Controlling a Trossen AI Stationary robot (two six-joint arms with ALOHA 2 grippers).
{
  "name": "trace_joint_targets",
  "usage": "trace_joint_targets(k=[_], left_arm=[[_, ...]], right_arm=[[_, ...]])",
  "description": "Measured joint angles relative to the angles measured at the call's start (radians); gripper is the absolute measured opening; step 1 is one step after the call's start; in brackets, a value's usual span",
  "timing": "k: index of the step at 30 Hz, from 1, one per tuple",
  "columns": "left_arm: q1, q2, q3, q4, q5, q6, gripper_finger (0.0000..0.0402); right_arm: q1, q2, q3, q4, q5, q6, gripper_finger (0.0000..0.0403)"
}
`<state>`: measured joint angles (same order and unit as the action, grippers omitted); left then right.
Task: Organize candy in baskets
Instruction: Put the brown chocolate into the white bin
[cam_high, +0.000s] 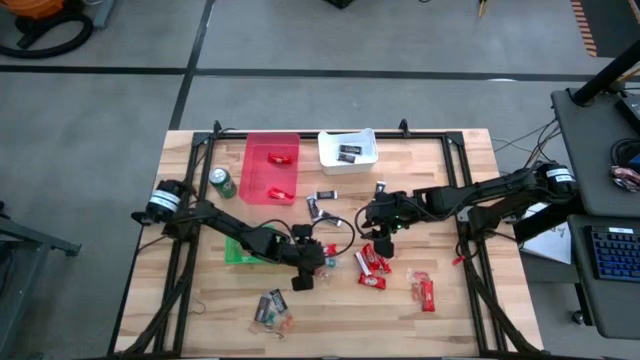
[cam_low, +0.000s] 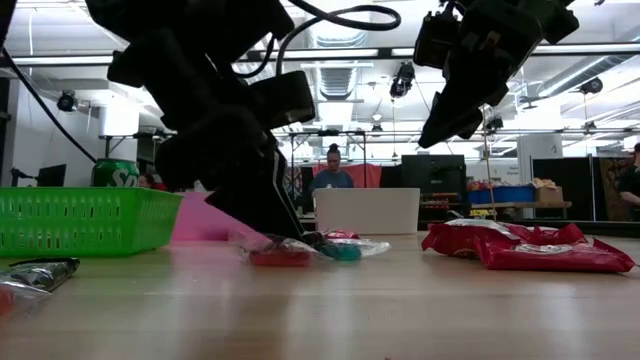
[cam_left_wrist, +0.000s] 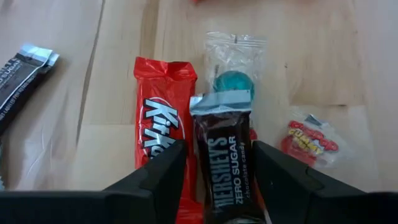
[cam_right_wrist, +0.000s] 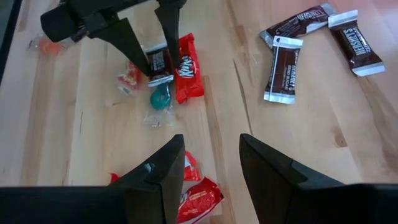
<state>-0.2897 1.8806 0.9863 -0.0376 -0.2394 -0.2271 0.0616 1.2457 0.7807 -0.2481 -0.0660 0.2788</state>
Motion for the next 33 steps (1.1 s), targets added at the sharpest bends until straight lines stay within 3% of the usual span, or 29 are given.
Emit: trace_joint_targets(k=[7,19,33], left_arm=[[0.000,0.000,0.000,-0.002,-0.001,-0.005,0.0149],[0.001,-0.017,0.000,-0.017,0.018,-0.011,0.0042],[0.001,-0.132,-0.001,-0.064,0.006,0.053,0.0037]], right_arm=[[0.000,0.000,0.000,0.000,0.015,0.000,0.0146],[0.000,0.000,0.000,0.009,0.017,-0.001,0.0146],[0.000,0.000,-0.028,0.175,0.016,0.062,0.0146]])
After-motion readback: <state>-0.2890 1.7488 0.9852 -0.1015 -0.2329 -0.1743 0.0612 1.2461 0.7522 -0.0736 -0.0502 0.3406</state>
